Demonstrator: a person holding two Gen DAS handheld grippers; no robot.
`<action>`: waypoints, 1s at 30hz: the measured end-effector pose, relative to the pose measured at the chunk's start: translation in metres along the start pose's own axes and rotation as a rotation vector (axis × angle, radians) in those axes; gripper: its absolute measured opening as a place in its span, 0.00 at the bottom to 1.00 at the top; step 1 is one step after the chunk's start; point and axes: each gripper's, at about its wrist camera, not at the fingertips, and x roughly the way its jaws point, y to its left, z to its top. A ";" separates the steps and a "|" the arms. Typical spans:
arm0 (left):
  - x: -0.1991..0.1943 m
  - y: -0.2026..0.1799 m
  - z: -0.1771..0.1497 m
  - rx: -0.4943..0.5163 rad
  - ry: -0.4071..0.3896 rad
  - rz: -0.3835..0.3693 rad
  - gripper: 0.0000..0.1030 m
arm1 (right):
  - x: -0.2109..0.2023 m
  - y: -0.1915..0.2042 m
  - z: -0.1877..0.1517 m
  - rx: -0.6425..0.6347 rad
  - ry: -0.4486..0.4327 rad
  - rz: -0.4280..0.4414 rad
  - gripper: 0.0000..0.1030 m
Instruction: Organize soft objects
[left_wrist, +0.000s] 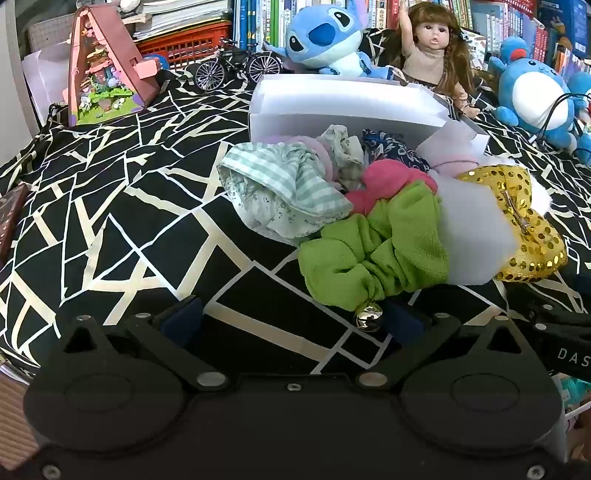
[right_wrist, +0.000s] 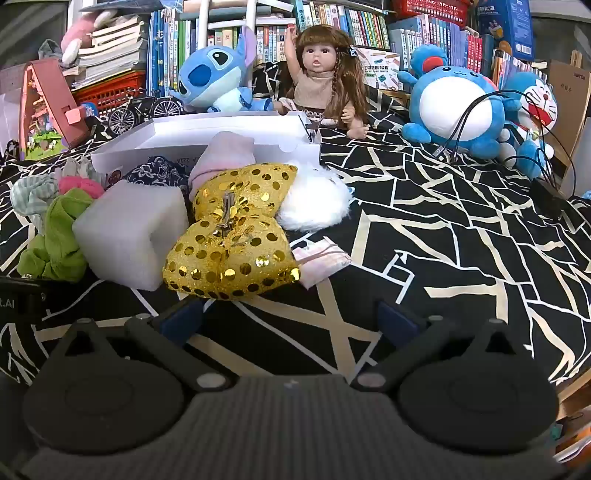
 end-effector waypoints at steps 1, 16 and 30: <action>0.000 0.000 0.000 0.001 0.005 0.001 1.00 | 0.000 0.000 0.000 -0.001 0.004 0.000 1.00; 0.000 0.000 0.000 0.002 0.008 0.002 1.00 | 0.001 0.001 0.001 -0.002 0.010 0.001 1.00; 0.000 0.000 0.000 0.002 0.011 0.002 1.00 | 0.000 0.000 0.001 -0.001 0.009 0.000 1.00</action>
